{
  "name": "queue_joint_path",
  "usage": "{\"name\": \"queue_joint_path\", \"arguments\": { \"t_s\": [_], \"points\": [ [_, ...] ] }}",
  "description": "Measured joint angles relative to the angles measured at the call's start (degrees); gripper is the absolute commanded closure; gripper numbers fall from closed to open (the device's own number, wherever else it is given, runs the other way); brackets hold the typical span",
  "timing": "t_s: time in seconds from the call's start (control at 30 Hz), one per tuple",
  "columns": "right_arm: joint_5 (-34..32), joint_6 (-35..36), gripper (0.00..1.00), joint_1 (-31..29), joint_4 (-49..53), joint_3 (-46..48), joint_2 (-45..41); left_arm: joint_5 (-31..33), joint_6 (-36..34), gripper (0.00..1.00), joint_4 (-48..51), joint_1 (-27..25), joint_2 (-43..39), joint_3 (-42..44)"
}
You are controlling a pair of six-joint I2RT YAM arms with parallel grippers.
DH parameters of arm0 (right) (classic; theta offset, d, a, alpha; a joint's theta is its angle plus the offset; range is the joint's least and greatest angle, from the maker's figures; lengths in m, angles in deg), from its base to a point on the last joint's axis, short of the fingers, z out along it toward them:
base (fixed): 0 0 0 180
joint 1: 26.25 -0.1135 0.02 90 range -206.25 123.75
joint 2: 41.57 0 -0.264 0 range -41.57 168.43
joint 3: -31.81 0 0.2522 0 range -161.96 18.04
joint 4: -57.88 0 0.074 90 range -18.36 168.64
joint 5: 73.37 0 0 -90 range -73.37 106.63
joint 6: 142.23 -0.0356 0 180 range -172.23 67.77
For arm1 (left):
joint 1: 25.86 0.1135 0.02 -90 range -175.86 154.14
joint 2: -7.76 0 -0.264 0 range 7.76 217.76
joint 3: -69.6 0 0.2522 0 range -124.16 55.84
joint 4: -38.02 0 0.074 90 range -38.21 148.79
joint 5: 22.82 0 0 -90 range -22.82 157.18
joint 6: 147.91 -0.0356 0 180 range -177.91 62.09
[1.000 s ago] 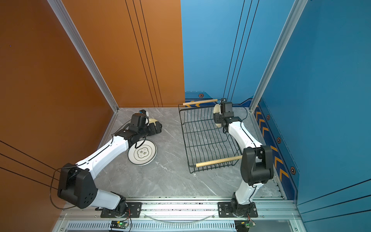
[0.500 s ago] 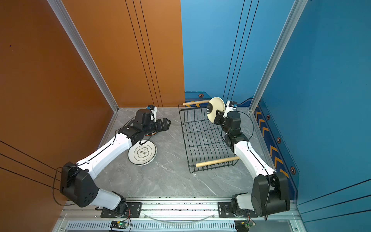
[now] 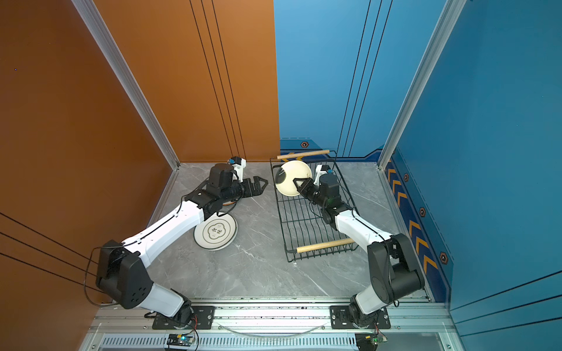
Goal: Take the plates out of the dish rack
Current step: 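Close the left gripper on the cream plate rim held by the right gripper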
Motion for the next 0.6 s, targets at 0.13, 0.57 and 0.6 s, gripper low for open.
{"name": "queue_joint_path", "arguments": {
  "t_s": [0.13,0.57,0.6],
  "points": [
    [2.6,-3.0,1.00,-1.9,-0.7,-1.3,1.2,-1.4,0.8,0.00,-1.9,0.0,0.3,0.0],
    [9.8,-9.8,1.00,-6.2,-6.1,-3.5,6.0,-6.9,4.4,0.27,-7.2,2.4,2.1,2.8],
    [10.3,-9.9,1.00,-6.4,-6.2,-3.6,6.2,-7.5,4.6,0.32,-7.6,2.6,2.1,3.0]
  ]
}}
